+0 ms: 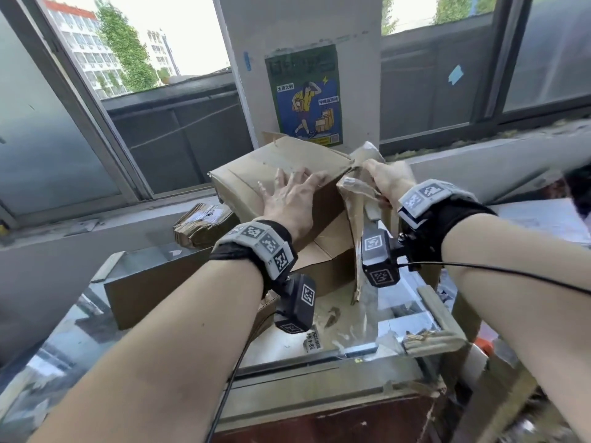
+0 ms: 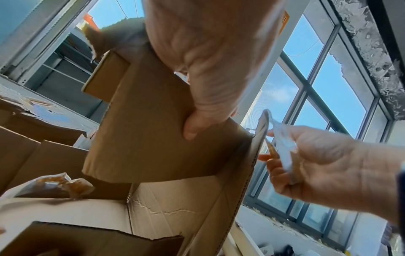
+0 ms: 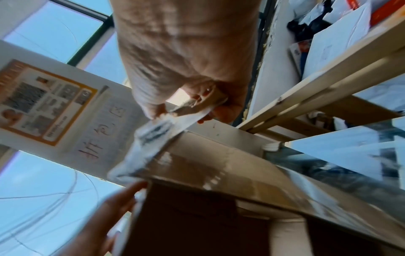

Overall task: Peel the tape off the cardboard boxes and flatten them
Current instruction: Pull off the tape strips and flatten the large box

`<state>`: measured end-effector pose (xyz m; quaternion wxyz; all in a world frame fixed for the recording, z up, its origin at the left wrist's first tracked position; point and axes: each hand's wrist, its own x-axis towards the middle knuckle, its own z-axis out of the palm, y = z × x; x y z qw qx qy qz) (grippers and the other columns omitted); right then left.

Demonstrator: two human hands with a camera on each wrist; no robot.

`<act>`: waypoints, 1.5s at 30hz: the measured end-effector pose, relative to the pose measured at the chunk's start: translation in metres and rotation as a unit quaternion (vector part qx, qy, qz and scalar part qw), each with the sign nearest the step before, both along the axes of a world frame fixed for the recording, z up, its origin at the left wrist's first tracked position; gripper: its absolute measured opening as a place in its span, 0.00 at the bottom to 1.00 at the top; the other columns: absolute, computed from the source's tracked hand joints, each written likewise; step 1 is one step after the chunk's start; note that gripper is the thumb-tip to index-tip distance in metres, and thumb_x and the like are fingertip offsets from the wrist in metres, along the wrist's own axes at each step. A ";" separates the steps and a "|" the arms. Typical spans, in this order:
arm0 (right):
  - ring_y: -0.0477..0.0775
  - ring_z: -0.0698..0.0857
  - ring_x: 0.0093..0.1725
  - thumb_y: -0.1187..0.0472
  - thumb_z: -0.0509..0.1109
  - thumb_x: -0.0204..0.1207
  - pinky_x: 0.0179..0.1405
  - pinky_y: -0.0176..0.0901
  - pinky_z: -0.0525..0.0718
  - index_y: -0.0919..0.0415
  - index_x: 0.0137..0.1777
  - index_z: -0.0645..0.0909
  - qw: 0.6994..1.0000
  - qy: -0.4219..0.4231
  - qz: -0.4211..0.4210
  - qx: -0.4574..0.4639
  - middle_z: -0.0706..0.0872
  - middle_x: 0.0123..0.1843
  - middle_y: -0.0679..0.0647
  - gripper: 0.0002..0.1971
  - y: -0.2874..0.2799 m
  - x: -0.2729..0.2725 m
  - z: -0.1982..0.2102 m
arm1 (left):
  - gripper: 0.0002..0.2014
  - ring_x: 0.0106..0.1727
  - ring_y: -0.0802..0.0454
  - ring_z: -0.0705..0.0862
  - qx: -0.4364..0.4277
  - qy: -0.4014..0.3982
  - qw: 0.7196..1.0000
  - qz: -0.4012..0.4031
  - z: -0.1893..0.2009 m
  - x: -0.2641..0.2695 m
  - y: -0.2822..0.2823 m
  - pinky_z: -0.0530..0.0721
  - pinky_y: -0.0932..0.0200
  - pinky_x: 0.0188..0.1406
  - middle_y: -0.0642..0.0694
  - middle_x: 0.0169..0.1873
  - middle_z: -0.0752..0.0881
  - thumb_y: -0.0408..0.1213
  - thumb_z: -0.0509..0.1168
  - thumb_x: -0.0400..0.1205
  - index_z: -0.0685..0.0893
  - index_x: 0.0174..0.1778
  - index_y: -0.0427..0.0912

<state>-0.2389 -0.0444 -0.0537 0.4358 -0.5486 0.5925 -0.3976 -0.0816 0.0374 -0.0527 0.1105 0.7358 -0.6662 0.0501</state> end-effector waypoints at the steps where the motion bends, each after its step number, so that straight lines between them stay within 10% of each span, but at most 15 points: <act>1: 0.65 0.85 0.57 0.31 0.66 0.56 0.62 0.61 0.82 0.63 0.64 0.79 1.000 -0.008 0.012 -0.003 0.86 0.59 0.60 0.43 -0.001 -0.001 -0.009 | 0.43 0.83 0.37 0.48 -0.009 -0.008 1.000 0.002 -0.002 -0.001 -0.001 0.43 0.23 0.78 0.47 0.80 0.57 0.21 0.61 0.74 0.59 0.80 0.63; 5: 0.56 0.83 0.55 0.19 0.69 0.50 0.56 0.56 0.82 0.61 0.76 0.63 0.997 -0.036 0.066 -0.011 0.80 0.65 0.57 0.61 0.019 0.001 -0.023 | 0.42 0.72 0.39 0.61 -0.061 -0.050 0.997 0.006 -0.011 -0.005 -0.004 0.57 0.31 0.77 0.44 0.69 0.62 0.26 0.65 0.75 0.59 0.80 0.64; 9: 0.61 0.77 0.68 0.27 0.60 0.71 0.70 0.55 0.73 0.64 0.77 0.61 0.997 -0.019 0.071 -0.004 0.75 0.72 0.60 0.46 0.023 -0.002 -0.030 | 0.41 0.71 0.38 0.65 -0.115 -0.077 0.990 -0.009 -0.021 -0.010 -0.005 0.56 0.33 0.79 0.43 0.67 0.66 0.23 0.64 0.74 0.62 0.78 0.62; 15: 0.63 0.76 0.71 0.25 0.45 0.74 0.73 0.56 0.68 0.64 0.75 0.70 0.997 -0.047 0.056 -0.029 0.76 0.72 0.62 0.46 0.019 -0.004 -0.046 | 0.21 0.80 0.39 0.61 -0.170 -0.126 0.977 -0.024 -0.040 -0.010 -0.001 0.43 0.36 0.83 0.40 0.74 0.67 0.25 0.64 0.79 0.80 0.66 0.47; 18: 0.59 0.70 0.74 0.24 0.57 0.70 0.74 0.58 0.64 0.60 0.77 0.66 0.991 -0.096 0.043 -0.085 0.69 0.75 0.61 0.46 0.022 -0.002 -0.051 | 0.12 0.82 0.38 0.59 -0.200 -0.132 0.970 -0.030 -0.049 -0.009 0.002 0.41 0.43 0.84 0.37 0.77 0.67 0.27 0.63 0.81 0.85 0.58 0.42; 22: 0.57 0.64 0.73 0.41 0.77 0.64 0.76 0.50 0.65 0.55 0.80 0.60 0.968 0.125 0.015 -0.218 0.66 0.72 0.58 0.47 0.027 -0.007 -0.065 | 0.14 0.84 0.38 0.56 -0.195 -0.126 0.972 -0.035 -0.057 -0.011 0.007 0.39 0.50 0.82 0.35 0.81 0.63 0.26 0.62 0.79 0.85 0.59 0.39; 28: 0.60 0.60 0.76 0.54 0.67 0.78 0.74 0.49 0.63 0.56 0.51 0.84 0.953 0.220 -0.067 -0.198 0.63 0.77 0.56 0.09 0.024 -0.010 -0.072 | 0.45 0.84 0.36 0.39 -0.082 -0.314 0.945 0.039 -0.066 -0.012 0.007 0.31 0.35 0.78 0.35 0.83 0.39 0.29 0.69 0.73 0.53 0.83 0.53; 31: 0.59 0.77 0.63 0.54 0.62 0.83 0.59 0.45 0.73 0.60 0.52 0.83 0.986 0.064 -0.036 -0.148 0.81 0.61 0.57 0.11 0.015 -0.009 -0.077 | 0.59 0.83 0.33 0.36 -0.058 -0.388 0.918 0.057 -0.065 -0.013 0.006 0.34 0.32 0.78 0.34 0.81 0.34 0.32 0.74 0.68 0.38 0.84 0.53; 36: 0.57 0.78 0.44 0.54 0.61 0.84 0.48 0.45 0.75 0.64 0.58 0.84 0.988 -0.036 -0.100 -0.109 0.82 0.43 0.57 0.16 0.003 -0.015 -0.072 | 0.51 0.83 0.35 0.35 -0.105 -0.466 0.878 -0.025 -0.055 -0.011 0.006 0.25 0.36 0.75 0.36 0.82 0.33 0.26 0.66 0.75 0.37 0.84 0.50; 42: 0.63 0.79 0.67 0.53 0.60 0.84 0.60 0.42 0.70 0.63 0.69 0.80 0.983 -0.063 -0.171 -0.014 0.83 0.67 0.62 0.19 -0.008 -0.037 -0.072 | 0.45 0.81 0.33 0.55 -0.388 -0.167 0.901 -0.099 -0.039 -0.015 -0.007 0.55 0.38 0.82 0.31 0.80 0.56 0.22 0.69 0.66 0.57 0.80 0.37; 45: 0.62 0.77 0.70 0.54 0.59 0.85 0.63 0.40 0.67 0.64 0.69 0.80 0.982 -0.068 -0.178 0.002 0.81 0.70 0.62 0.19 -0.002 -0.038 -0.071 | 0.50 0.83 0.32 0.51 -0.295 0.043 0.954 0.003 -0.027 -0.034 -0.007 0.54 0.41 0.83 0.30 0.82 0.51 0.32 0.77 0.70 0.52 0.83 0.35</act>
